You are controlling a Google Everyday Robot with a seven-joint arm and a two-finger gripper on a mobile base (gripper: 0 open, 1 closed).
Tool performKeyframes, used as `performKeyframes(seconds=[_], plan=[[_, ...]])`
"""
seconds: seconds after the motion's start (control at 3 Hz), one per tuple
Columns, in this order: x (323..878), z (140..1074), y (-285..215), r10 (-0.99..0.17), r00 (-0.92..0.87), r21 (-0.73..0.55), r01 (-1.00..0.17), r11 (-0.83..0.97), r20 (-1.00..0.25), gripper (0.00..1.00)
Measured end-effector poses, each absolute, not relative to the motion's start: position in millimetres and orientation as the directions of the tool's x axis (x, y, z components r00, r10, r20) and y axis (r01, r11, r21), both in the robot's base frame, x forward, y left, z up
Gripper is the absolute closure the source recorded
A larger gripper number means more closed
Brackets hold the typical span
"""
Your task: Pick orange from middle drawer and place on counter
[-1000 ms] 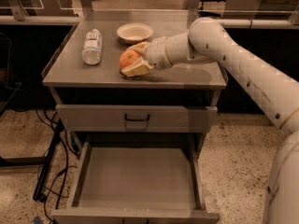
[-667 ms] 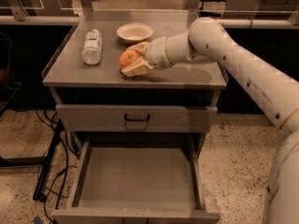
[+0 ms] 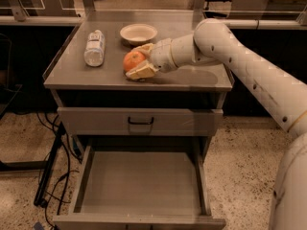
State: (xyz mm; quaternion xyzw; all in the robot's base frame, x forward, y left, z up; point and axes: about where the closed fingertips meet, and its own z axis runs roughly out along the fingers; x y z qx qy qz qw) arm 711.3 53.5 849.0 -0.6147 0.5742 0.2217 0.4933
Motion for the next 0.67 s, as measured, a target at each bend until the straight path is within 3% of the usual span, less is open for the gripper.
performKeyframes(seconds=[0.33,0.67], plan=[[711.2,848.9,53.9,-0.487,0.242,-0.352,-0.925,0.145,-0.839,0.0],[711.2,848.9,53.9,-0.487,0.242,-0.352,-0.925,0.145,-0.839,0.0]])
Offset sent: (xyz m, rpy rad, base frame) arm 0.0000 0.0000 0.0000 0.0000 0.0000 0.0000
